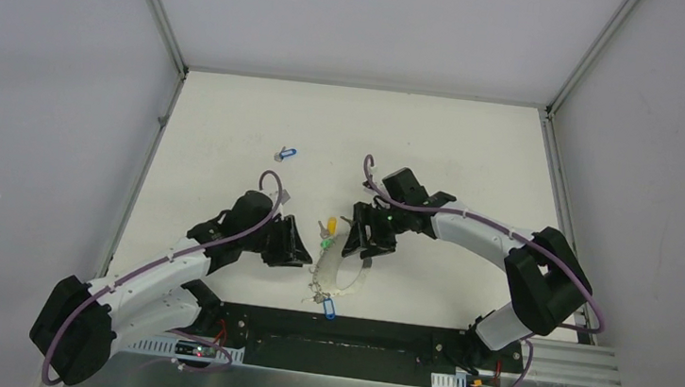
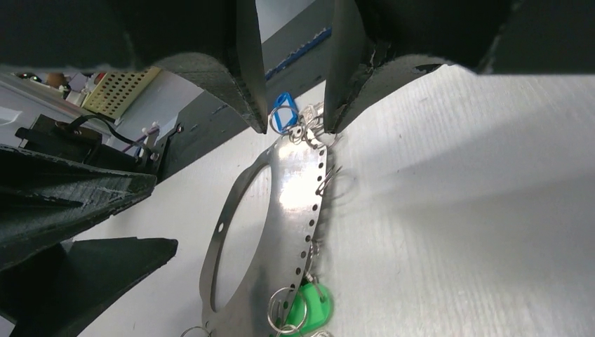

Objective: Put the keys on the keyring

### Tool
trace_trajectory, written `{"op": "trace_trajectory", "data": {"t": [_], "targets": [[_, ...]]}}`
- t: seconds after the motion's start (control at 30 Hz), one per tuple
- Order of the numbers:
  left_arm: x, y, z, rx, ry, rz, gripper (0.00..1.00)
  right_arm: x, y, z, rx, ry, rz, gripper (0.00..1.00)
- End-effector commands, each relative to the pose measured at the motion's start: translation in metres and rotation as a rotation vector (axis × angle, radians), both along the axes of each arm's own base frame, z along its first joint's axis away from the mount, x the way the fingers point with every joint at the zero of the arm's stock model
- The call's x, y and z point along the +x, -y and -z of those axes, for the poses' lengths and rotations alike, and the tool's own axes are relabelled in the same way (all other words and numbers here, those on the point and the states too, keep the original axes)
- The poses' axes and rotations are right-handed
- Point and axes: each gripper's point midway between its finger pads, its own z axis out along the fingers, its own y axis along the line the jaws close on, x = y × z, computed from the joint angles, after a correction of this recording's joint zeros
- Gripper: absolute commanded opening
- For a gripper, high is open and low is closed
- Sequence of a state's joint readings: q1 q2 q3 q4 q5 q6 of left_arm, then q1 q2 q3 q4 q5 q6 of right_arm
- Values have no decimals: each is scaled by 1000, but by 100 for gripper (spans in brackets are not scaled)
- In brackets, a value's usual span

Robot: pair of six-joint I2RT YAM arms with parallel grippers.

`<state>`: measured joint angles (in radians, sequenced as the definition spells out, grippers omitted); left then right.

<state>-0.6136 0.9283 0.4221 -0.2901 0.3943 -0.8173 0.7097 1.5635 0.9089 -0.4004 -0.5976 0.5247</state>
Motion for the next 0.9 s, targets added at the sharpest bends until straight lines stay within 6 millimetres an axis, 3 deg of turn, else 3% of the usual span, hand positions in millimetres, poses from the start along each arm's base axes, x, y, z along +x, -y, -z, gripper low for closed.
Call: {"op": "trace_trajectory", "data": {"t": [0.0, 0.27, 0.63, 0.73, 0.87], "targets": [[-8, -8, 1, -8, -45, -55, 36, -6, -17, -21, 50, 61, -109, 62], [-32, -6, -1, -21, -100, 25, 28, -18, -27, -16, 14, 53, -187, 54], [-82, 26, 19, 127, -137, 219, 25, -10, -30, -7, -39, 34, -165, 43], [-84, 27, 28, 173, -136, 220, 25, -8, -29, -6, -52, 38, -149, 41], [-72, 26, 29, 205, -102, 177, 25, -7, -26, -7, -60, 51, -138, 41]]}}
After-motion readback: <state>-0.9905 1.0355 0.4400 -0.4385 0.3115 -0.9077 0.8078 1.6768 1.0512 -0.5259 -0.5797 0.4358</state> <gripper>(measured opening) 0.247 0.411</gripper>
